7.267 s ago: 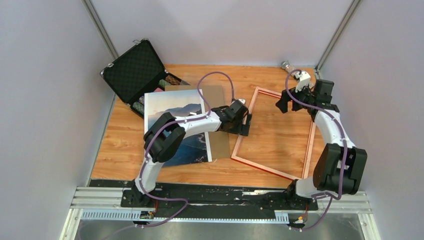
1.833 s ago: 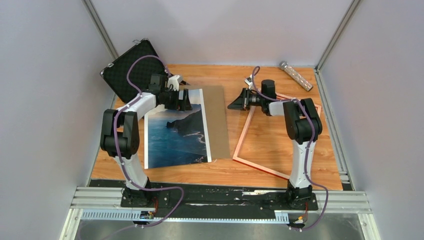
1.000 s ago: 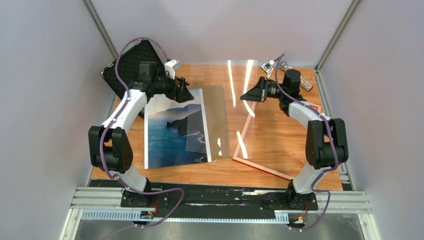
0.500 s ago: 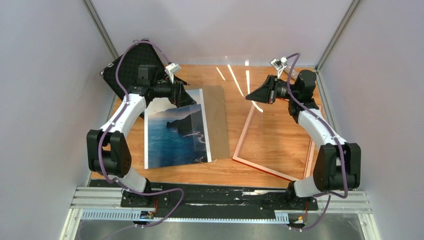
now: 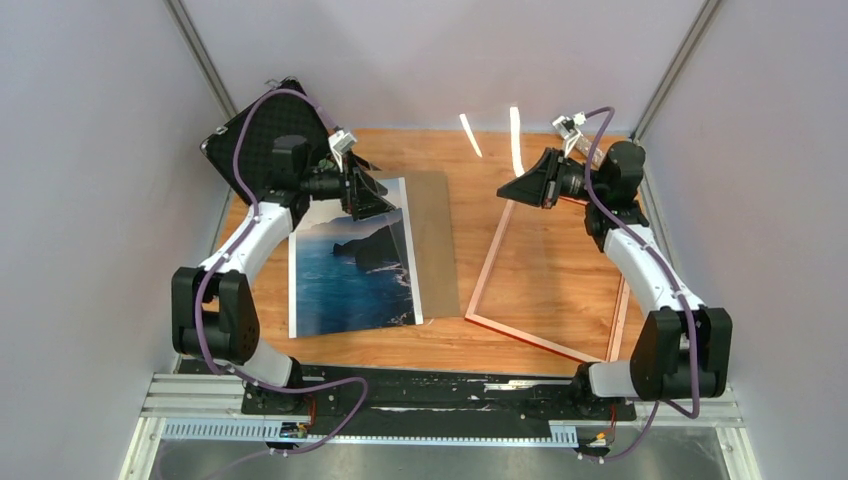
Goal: Put the photo into the frame
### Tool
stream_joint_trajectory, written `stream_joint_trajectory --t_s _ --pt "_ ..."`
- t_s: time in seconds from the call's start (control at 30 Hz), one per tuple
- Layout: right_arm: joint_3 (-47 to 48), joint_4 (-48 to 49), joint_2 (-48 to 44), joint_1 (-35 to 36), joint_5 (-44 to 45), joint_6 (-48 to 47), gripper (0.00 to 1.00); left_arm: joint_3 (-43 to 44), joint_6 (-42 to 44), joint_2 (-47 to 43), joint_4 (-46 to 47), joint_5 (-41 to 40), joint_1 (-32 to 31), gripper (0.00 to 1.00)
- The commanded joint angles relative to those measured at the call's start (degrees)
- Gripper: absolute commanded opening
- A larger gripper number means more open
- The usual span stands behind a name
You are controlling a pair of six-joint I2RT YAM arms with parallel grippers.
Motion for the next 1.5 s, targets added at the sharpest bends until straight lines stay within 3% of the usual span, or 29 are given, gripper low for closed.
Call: stream_joint_trajectory --t_s 0.0,0.1,0.27,0.33,0.7,0.83,1.17,1.47 --pt "-1.17 -2.26 -3.64 -0.45 4.37 -2.96 0.00 -3.49 -10.39 -0.78 15.74 3.74 0.26 1.00" --pt "-3.01 -3.08 -5.12 -0.77 7.66 -3.12 0.00 -5.84 -13.80 0.54 20.54 3.40 0.26 0.99" --pt "-4.90 -3.28 -7.03 -1.80 13.00 -1.56 0.00 -12.60 -24.62 1.16 38.27 1.65 0.05 1.00" --pt "-5.22 -3.15 -7.06 -2.10 14.10 -0.56 0.00 -13.33 -26.42 2.46 41.35 1.56 -0.23 1.00" --pt "-6.36 0.98 -6.36 -4.24 14.33 4.49 0.00 -18.40 -40.57 12.29 71.14 -1.69 -3.05 1.00" --pt "-6.66 1.85 -6.54 -4.85 13.85 5.66 0.00 -18.49 -51.77 18.56 86.64 -1.95 -3.21 1.00" --pt "-6.76 5.85 -6.53 -6.51 12.90 9.44 0.00 -18.45 -49.09 22.81 87.80 -1.94 -6.28 1.00" --pt "-7.30 6.87 -7.30 -7.87 12.63 10.97 0.00 -16.67 -47.50 27.29 89.21 -2.53 -12.11 0.94"
